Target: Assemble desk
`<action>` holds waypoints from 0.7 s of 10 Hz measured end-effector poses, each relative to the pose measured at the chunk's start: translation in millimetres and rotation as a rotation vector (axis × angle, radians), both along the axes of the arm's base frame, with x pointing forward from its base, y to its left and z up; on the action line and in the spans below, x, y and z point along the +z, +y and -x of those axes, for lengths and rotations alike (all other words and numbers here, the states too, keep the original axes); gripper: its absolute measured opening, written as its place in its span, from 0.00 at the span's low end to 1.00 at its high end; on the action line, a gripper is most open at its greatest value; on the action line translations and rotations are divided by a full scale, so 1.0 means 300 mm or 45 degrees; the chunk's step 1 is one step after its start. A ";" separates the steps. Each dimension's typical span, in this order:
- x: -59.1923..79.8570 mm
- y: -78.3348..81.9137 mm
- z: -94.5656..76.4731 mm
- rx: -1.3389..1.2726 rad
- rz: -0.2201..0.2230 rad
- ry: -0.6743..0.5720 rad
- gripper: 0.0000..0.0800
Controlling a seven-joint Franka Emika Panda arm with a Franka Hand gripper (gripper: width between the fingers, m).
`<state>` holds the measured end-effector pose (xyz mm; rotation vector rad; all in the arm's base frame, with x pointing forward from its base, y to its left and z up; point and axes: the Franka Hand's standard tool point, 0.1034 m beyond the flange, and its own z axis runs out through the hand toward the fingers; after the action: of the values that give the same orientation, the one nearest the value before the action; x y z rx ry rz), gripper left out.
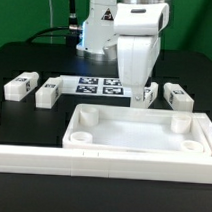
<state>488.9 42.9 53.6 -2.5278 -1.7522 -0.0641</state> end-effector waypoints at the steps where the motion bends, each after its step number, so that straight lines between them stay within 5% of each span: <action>1: 0.011 0.022 0.020 -0.242 0.005 0.017 0.81; 3: 0.007 0.078 0.032 -0.584 0.004 0.049 0.81; 7: 0.000 0.090 0.026 -0.844 -0.021 0.047 0.81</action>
Offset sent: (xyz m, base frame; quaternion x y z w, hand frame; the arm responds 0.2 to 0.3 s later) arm 0.0045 0.0141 -0.0103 -0.0744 0.0585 0.1221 0.9880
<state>481.0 69.9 53.6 -2.9449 -0.8279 -0.0611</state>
